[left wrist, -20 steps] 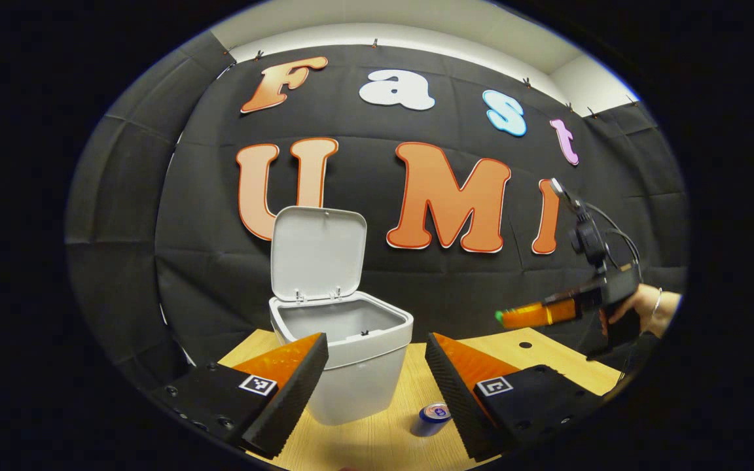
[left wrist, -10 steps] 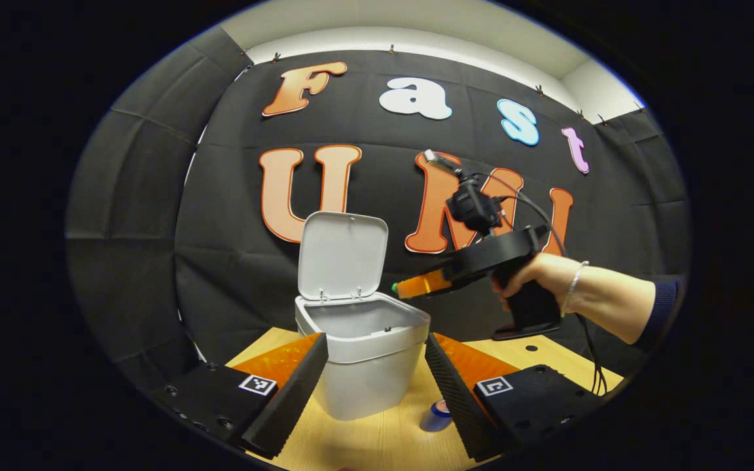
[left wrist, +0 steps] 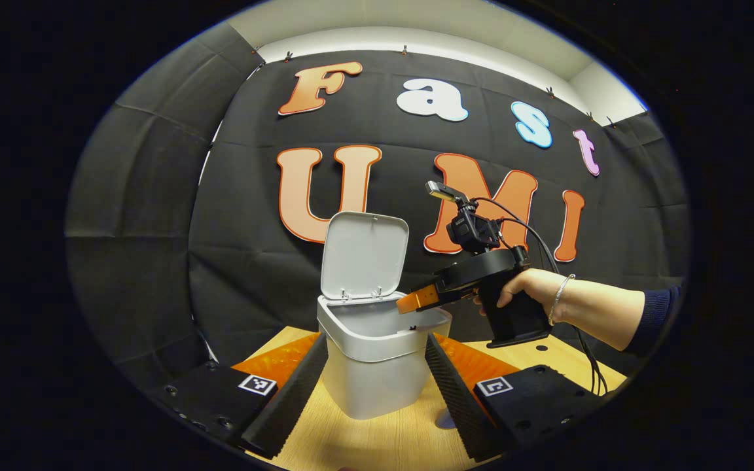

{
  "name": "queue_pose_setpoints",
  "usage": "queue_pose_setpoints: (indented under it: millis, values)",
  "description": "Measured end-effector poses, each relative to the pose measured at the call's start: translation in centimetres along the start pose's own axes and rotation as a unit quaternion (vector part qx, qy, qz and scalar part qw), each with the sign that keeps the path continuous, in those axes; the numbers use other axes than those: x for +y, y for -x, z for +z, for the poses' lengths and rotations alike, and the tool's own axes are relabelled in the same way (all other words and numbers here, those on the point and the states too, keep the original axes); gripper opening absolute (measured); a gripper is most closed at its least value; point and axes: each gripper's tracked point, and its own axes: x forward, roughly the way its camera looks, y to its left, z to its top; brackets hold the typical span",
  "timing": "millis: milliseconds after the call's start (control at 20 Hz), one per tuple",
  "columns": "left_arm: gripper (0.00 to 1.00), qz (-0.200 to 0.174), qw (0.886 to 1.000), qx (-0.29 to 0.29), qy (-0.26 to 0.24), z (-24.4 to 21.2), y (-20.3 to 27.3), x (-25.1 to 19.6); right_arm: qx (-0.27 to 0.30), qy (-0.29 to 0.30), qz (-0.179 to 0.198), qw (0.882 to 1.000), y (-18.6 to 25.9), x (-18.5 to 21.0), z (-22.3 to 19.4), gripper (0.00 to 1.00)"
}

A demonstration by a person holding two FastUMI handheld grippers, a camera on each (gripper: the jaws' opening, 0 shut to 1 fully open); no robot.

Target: Press the lid of the desktop garbage bin to open it, pick up the crumpled paper on the desktop and throw it into the bin, then pick up the pop can on the desktop and drop it into the bin, and finally close the garbage bin lid.

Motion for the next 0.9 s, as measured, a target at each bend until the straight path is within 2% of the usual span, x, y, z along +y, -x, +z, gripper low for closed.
queue_pose_setpoints:
  millis: [150, 300, 450, 550, 800, 850, 900]
  values:
    - [0.95, -0.006, 1.0, 0.005, 0.001, 0.0, -0.6, -0.7, -0.023, -0.013, 0.002, 1.0, 2.0, -0.1, 0.3, 0.81]
    - [0.95, -0.023, 1.0, 0.006, 0.005, -0.2, -0.9, -2.2, -0.05, -0.033, -0.001, 0.998, 5.5, -1.6, -0.2, 0.87]
    - [0.95, -0.034, 0.999, 0.009, 0.002, -0.5, -1.5, -4.0, -0.094, -0.042, -0.058, 0.993, 9.9, -5.9, -1.4, 0.88]
    - [0.95, -0.049, 0.999, 0.015, 0.005, -1.0, -1.8, -5.6, -0.125, -0.061, -0.105, 0.985, 13.3, -9.4, -2.8, 0.89]
    - [0.95, -0.08, 0.996, 0.039, 0.009, -4.5, -3.3, -10.4, -0.183, -0.107, -0.227, 0.951, 21.7, -17.2, -8.3, 0.94]
    - [0.95, -0.086, 0.995, 0.051, 0.009, -5.9, -3.5, -11.4, -0.187, -0.109, -0.246, 0.945, 23.1, -18.4, -9.6, 1.0]
    - [0.95, -0.09, 0.994, 0.064, 0.009, -7.6, -3.6, -12.4, -0.186, -0.11, -0.26, 0.941, 24.2, -19.3, -10.7, 0.94]
